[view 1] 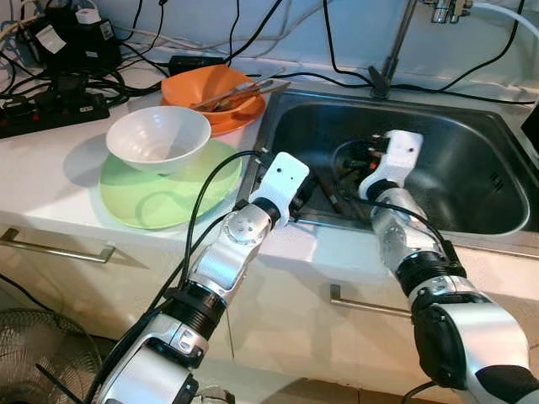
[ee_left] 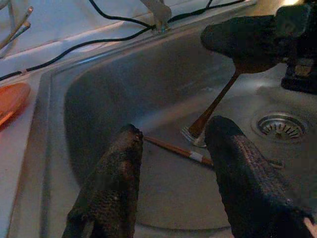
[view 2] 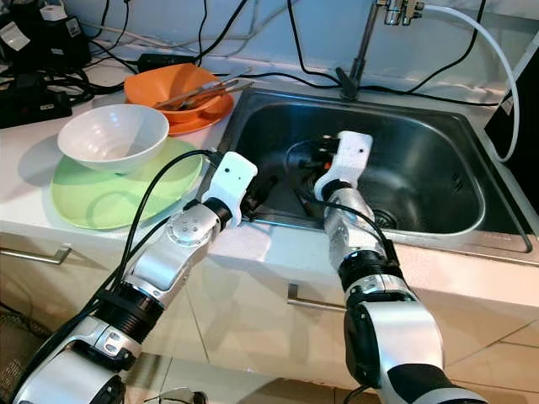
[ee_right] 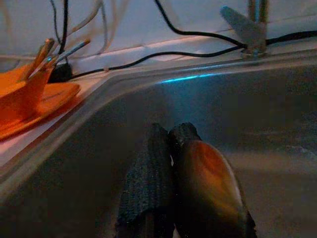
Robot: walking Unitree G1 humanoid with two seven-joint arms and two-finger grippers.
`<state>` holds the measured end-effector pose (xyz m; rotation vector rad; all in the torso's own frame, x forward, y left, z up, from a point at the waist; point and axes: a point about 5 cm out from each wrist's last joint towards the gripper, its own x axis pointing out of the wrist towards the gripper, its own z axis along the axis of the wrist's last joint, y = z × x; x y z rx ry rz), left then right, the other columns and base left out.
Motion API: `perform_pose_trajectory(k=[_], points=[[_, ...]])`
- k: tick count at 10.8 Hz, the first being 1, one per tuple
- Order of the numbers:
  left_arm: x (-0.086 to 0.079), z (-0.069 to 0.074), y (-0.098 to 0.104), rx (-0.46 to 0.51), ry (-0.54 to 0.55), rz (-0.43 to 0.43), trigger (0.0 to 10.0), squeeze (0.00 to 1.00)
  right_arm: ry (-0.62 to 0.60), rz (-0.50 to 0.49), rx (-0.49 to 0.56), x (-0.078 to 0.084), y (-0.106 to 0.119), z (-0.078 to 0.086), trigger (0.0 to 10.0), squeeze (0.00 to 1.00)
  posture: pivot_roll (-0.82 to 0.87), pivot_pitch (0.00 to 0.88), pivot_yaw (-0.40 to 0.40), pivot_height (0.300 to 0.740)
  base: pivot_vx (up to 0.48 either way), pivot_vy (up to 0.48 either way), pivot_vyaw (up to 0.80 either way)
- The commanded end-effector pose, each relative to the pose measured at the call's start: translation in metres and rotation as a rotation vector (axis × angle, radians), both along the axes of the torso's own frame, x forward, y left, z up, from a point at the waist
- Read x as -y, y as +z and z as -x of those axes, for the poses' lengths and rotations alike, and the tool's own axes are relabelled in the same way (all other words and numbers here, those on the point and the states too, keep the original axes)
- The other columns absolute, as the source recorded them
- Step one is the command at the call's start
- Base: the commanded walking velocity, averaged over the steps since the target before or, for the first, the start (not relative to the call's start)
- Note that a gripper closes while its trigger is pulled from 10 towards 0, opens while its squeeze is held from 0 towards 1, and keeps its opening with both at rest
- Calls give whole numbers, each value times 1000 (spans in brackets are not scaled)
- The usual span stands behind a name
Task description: Kitchen organization
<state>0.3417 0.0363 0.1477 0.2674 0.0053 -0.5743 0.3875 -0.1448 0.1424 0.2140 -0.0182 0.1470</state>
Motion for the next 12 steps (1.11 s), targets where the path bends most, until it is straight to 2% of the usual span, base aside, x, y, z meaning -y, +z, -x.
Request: perform_pose_trajectory(k=[1,11,12], points=[[0,5,-13,-48,-13,-37,10000,0,25,25,5,-4,2,-1,10000,0,70,0,-36,740,0,0,0],[0,5,-13,-48,-13,-37,10000,0,25,25,5,-4,2,-1,10000,0,70,0,-36,740,0,0,0],[1,5,-14,-47,-13,-38,10000,0,31,28,6,-5,2,-1,10000,659,72,0,-40,740,0,0,0]])
